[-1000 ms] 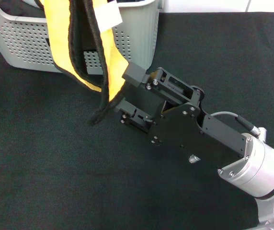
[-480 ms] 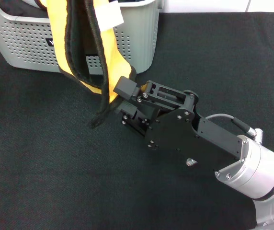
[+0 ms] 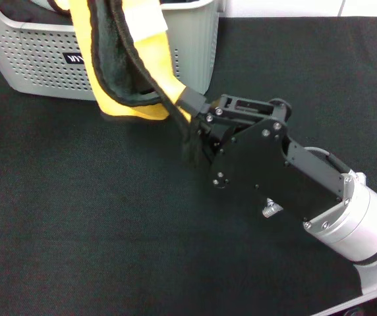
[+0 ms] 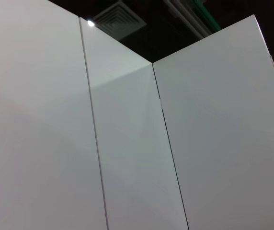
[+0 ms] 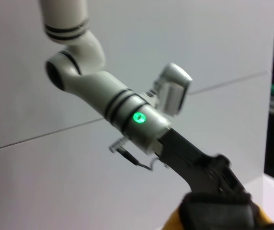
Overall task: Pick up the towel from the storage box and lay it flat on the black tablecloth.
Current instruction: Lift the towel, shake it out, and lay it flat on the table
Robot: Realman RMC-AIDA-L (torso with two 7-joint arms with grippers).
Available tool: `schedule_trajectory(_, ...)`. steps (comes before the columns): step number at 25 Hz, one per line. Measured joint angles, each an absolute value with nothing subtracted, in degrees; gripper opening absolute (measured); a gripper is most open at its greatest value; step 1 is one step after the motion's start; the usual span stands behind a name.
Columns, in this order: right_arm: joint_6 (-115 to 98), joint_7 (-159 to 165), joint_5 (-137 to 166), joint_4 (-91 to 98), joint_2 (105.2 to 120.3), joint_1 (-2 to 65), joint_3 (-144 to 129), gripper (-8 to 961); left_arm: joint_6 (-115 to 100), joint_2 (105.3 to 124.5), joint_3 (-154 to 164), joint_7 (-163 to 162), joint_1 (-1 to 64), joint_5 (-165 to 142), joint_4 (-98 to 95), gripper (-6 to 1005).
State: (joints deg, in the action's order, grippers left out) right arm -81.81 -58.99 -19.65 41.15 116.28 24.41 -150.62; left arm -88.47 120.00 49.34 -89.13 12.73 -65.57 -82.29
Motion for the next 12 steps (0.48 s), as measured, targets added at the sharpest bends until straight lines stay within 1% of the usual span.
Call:
schedule_trajectory(3, -82.19, -53.44, -20.62, 41.16, 116.28, 23.98, -150.24, 157, -89.49, 119.95, 49.01, -88.21, 12.61, -65.8, -80.5, 41)
schedule_trajectory(8, -84.87, -37.4, -20.53, 40.71, 116.13, 23.81, -147.71, 5, -91.23, 119.88, 48.92, -83.45, 11.5, -67.2, -77.34, 41)
schedule_trajectory(12, -87.18, -21.1, -20.16, 39.36, 115.43, 23.57, -144.96, 4, -93.27, 119.78, 47.99, -80.64, 11.39, -71.37, -76.54, 41)
